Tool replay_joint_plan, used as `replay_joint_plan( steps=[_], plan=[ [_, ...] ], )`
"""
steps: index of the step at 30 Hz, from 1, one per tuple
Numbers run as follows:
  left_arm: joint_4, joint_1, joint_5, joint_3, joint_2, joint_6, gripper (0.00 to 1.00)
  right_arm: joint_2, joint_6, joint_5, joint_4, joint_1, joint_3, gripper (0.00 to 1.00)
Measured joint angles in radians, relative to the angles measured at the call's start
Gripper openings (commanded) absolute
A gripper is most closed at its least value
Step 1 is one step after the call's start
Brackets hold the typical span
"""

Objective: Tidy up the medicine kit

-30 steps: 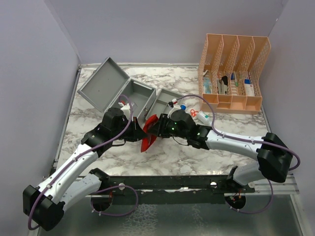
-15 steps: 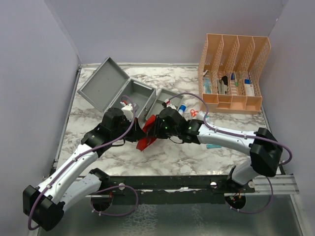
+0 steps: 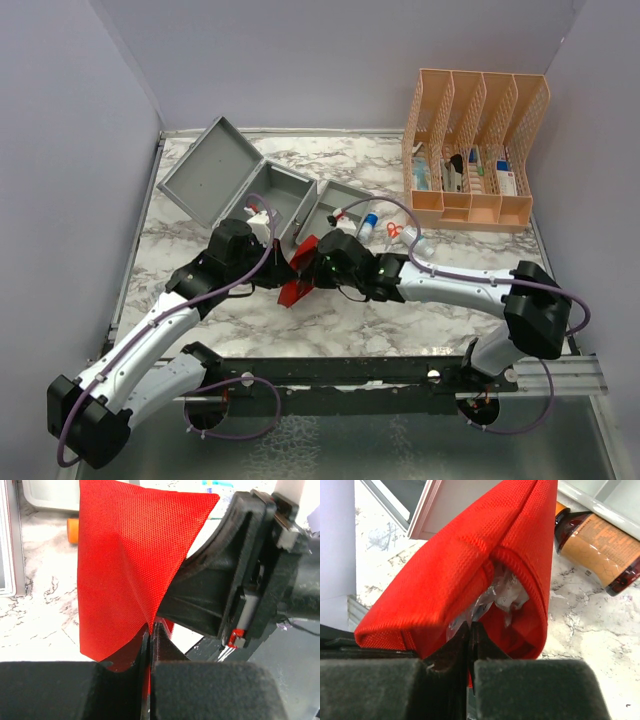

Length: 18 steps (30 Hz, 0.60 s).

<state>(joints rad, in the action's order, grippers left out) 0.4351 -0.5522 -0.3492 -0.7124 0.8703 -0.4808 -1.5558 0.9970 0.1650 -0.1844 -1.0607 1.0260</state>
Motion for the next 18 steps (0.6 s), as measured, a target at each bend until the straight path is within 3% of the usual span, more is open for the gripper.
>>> replay_joint_plan(
  steps=[11,18],
  plan=[
    [0.005,0.0,0.003,0.0,0.056,-0.058,0.0,0.052,0.118,0.289,-0.056,-0.118,-0.012,0.01],
    [0.008,0.0,0.002,0.0,0.066,-0.069,0.0,0.05,0.127,0.334,-0.029,-0.117,-0.013,0.01]
  ],
)
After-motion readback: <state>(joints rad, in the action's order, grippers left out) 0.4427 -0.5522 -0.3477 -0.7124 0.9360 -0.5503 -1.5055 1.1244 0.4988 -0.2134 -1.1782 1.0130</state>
